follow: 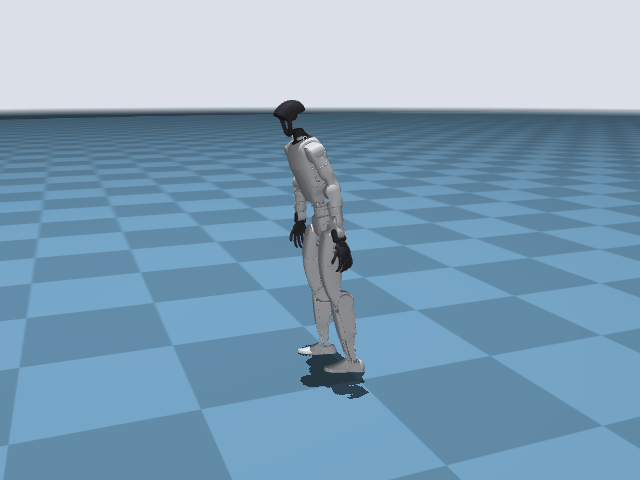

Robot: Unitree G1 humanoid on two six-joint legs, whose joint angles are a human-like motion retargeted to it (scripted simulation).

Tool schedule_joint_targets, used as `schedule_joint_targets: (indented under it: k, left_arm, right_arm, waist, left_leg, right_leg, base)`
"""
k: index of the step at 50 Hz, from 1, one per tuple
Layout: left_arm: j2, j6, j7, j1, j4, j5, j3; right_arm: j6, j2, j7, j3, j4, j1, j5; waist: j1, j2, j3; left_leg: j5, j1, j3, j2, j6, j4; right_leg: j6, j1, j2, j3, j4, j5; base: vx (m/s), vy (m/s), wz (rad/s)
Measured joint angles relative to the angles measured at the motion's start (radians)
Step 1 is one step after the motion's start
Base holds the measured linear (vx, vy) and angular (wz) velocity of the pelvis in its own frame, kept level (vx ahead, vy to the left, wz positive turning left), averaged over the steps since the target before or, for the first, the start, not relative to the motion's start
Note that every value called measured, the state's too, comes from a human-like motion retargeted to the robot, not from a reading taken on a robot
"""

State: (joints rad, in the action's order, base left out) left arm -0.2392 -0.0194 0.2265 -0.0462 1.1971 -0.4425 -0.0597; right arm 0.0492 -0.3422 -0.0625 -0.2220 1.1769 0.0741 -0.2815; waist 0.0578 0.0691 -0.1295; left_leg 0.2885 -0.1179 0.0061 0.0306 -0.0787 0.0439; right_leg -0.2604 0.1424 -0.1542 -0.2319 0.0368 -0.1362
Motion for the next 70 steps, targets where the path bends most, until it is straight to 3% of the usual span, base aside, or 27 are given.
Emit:
schedule_joint_targets:
  k: [7,16,27,36,42,48,53,60,65,70]
  left_arm:
    - [-0.016,-0.005,0.021,0.145,-0.075,0.105,-0.115]
    - [-0.042,-0.006,0.033,0.336,-0.217,0.191,-0.225]
    - [-0.117,0.069,0.065,0.425,-0.403,0.106,-0.304]
    - [-0.104,0.010,0.046,0.507,-0.247,0.283,-0.507]
    - [-0.051,-0.046,0.016,0.462,-0.191,0.408,-0.585]
    - [-0.071,-0.053,0.036,0.368,-0.256,0.494,-0.650]
    - [-0.163,-0.019,0.096,0.300,-0.438,0.522,-0.733]
    - [-0.365,0.088,0.309,0.227,-0.898,0.439,-0.777]
    - [-0.509,0.117,0.451,0.164,-1.198,0.486,-0.699]
    - [-0.591,0.120,0.598,0.026,-1.471,0.535,-0.540]
  right_arm:
    - [-0.037,0.011,-0.093,-0.032,-0.138,-0.085,-0.107]
    - [-0.053,0.052,-0.043,-0.126,-0.319,-0.205,-0.096]
    - [-0.029,0.129,-0.071,-0.283,-0.332,-0.376,0.122]
    - [0.006,0.133,-0.108,-0.345,-0.251,-0.450,0.063]
    - [0.043,0.045,-0.095,-0.479,-0.362,-0.391,0.146]
    - [0.053,-0.021,-0.236,-0.582,-0.465,-0.343,0.527]
    - [0.014,-0.106,-0.387,-0.539,-0.634,-0.228,0.651]
    - [-0.048,-0.277,-0.510,-0.430,-1.029,-0.071,0.673]
    - [-0.071,-0.332,-0.678,-0.273,-1.290,0.087,0.756]
    - [-0.112,-0.351,-0.792,-0.064,-1.547,0.308,0.800]
  waist:
    - [0.014,0.015,0.028]
    - [-0.005,0.062,0.048]
    - [-0.046,0.113,-0.134]
    - [-0.019,0.108,-0.371]
    - [-0.046,0.061,-0.390]
    - [-0.126,0.024,-0.390]
    - [-0.169,-0.003,-0.390]
    - [-0.204,-0.021,-0.390]
    - [-0.213,-0.057,-0.390]
    - [-0.191,-0.104,-0.390]
  left_leg:
    - [-0.014,0.000,-0.001,0.012,-0.004,0.029]
    - [0.019,-0.023,0.007,0.017,-0.020,0.090]
    - [0.014,-0.021,0.083,-0.027,0.001,0.031]
    - [-0.018,-0.056,0.114,0.000,0.028,-0.002]
    - [-0.063,-0.209,0.108,0.027,0.075,-0.016]
    - [-0.120,-0.348,0.100,0.030,0.113,-0.068]
    - [-0.189,-0.454,0.080,0.016,0.121,-0.121]
    - [-0.195,-0.693,0.061,0.064,0.024,-0.037]
    - [-0.146,-0.944,0.046,0.077,-0.007,0.154]
    - [-0.057,-1.295,0.067,0.034,0.008,0.557]
  right_leg:
    - [0.064,0.006,-0.018,0.008,-0.053,-0.021]
    - [0.127,0.017,-0.022,0.030,-0.076,-0.032]
    - [0.077,0.089,0.021,0.083,-0.086,0.012]
    - [0.053,0.104,-0.021,0.045,-0.042,0.076]
    - [0.027,0.233,-0.047,0.019,-0.002,0.126]
    - [-0.001,0.361,-0.053,-0.038,0.035,0.138]
    - [-0.001,0.477,-0.034,-0.069,0.042,0.153]
    - [0.005,0.699,-0.098,-0.062,-0.018,0.154]
    - [0.072,0.917,-0.135,-0.059,-0.164,0.102]
    - [0.149,1.191,-0.147,-0.037,-0.446,-0.012]
  base:
    - [0.00,0.03,0.02]
    - [-0.04,0.08,-0.10]
    - [-0.19,0.07,-0.42]
    - [-0.21,0.05,-0.09]
    - [-0.19,0.00,0.27]
    - [-0.17,-0.07,0.36]
    - [-0.09,-0.12,0.31]
    - [0.00,0.02,0.44]
    - [0.04,-0.03,0.70]
    - [0.06,-0.04,0.18]
